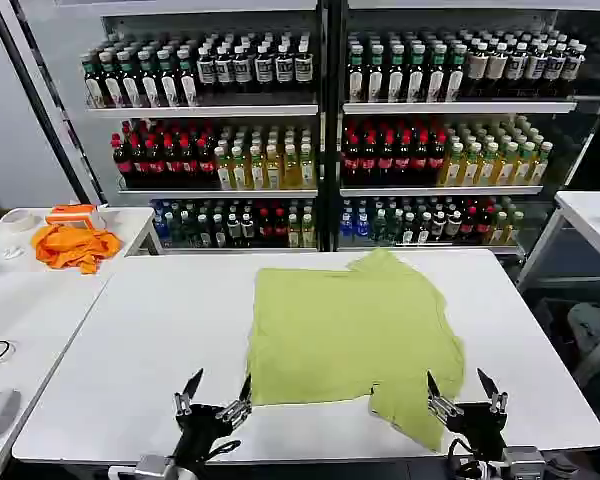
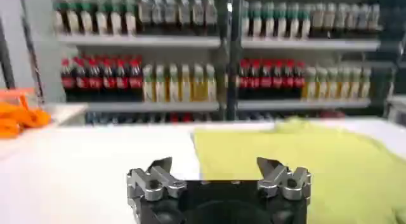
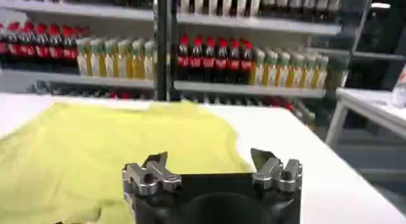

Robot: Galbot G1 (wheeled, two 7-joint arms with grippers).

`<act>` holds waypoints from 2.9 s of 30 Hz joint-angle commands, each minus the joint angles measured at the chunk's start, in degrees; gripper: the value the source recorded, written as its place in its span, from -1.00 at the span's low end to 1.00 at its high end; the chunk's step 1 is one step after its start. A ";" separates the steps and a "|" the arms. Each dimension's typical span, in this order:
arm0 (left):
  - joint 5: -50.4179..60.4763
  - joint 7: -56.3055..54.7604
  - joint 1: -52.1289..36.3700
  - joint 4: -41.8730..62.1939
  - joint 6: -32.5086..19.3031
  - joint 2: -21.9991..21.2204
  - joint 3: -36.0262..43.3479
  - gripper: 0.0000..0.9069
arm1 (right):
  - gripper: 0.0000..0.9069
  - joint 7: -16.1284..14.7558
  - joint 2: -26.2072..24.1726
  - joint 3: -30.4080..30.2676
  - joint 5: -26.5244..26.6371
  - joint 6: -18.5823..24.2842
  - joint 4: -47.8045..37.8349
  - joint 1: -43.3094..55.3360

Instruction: Fold and organize the clothes.

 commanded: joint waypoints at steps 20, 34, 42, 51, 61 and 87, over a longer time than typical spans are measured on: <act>-2.72 0.35 -7.82 11.16 4.33 2.14 4.56 0.87 | 0.98 0.14 2.18 -2.62 1.37 -1.49 -6.90 -0.03; -5.63 1.79 -8.13 11.69 3.73 2.78 4.63 -0.93 | -1.00 1.47 2.65 -3.93 5.50 -0.74 -8.48 0.17; -5.55 2.06 -7.84 11.60 3.70 3.04 4.32 -0.96 | -1.00 1.43 2.90 -4.40 8.48 -0.36 -8.31 0.13; -5.23 3.95 -7.79 10.66 1.28 3.74 3.85 -0.96 | -1.00 1.19 2.83 -2.66 8.34 1.32 -4.53 -0.91; -6.61 6.28 -3.89 1.74 -1.55 5.08 0.88 -0.93 | -1.00 1.22 3.02 0.03 8.26 1.88 3.01 -3.97; -11.68 5.63 -8.81 3.88 -1.72 9.22 -2.00 -0.96 | -1.00 1.24 -4.60 3.39 13.94 1.11 -0.33 9.59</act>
